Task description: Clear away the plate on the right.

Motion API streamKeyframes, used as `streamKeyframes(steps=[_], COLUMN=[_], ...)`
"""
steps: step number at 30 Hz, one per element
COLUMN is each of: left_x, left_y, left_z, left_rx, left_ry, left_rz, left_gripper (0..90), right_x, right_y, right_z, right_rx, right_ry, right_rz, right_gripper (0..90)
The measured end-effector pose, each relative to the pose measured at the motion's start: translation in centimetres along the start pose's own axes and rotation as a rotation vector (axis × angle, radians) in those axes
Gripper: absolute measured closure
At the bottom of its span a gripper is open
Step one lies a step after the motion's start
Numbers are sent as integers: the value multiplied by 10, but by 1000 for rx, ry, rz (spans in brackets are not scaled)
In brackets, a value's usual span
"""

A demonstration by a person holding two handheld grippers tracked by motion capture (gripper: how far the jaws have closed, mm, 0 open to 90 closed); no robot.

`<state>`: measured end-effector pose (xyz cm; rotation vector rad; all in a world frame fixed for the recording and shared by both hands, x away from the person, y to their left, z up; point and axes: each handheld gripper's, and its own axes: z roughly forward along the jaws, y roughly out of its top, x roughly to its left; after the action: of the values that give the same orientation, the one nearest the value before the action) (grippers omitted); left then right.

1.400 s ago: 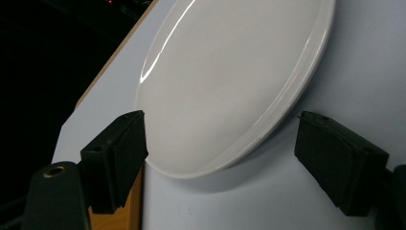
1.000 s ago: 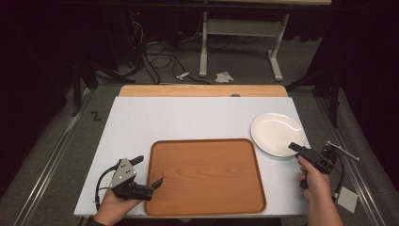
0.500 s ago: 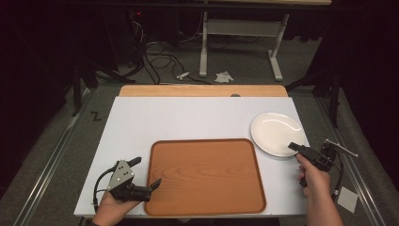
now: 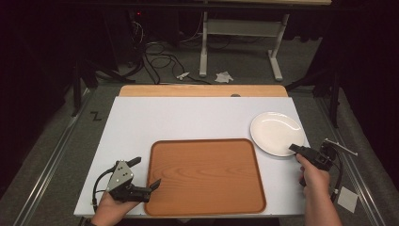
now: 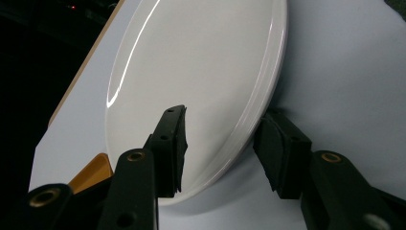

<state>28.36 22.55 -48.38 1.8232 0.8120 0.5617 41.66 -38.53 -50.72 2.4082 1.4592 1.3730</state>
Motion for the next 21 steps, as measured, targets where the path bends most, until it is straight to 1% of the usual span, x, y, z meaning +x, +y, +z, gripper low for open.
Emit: streamKeyframes(steps=[3, 5, 9, 10, 15, 17, 19, 20, 21], left_x=[-1, -1, 0, 1, 1, 0, 0, 0, 1], left_y=[0, 0, -1, -1, 0, 0, 0, 0, 0], left_z=[0, 0, 1, 1, 0, 0, 0, 0, 1], left_rx=[1, 0, -4, -5, -6, -6, -4, -2, -2], left_ry=[-2, -2, 3, 4, 4, 3, 1, 1, 2], left_rz=[0, -2, -12, -19, -11, -8, -7, -5, -5], left_gripper=[9, 11, 13, 13, 14, 16, 17, 17, 17], right_x=[0, 0, -4, -6, -7, -7, -7, -8, -9], right_y=[0, 0, 0, 0, 0, 0, 0, 0, 0], right_z=[0, 0, -1, -1, -1, 0, 0, 0, 0], right_rx=[-1, 8, 4, -2, -1, -5, -4, 1, 2], right_ry=[-6, -18, -26, -13, -4, -8, -21, -20, -7], right_rz=[3, 5, 26, 52, 54, 61, 57, 58, 72], right_gripper=[587, 634, 719, 719, 718, 750, 778, 781, 792])
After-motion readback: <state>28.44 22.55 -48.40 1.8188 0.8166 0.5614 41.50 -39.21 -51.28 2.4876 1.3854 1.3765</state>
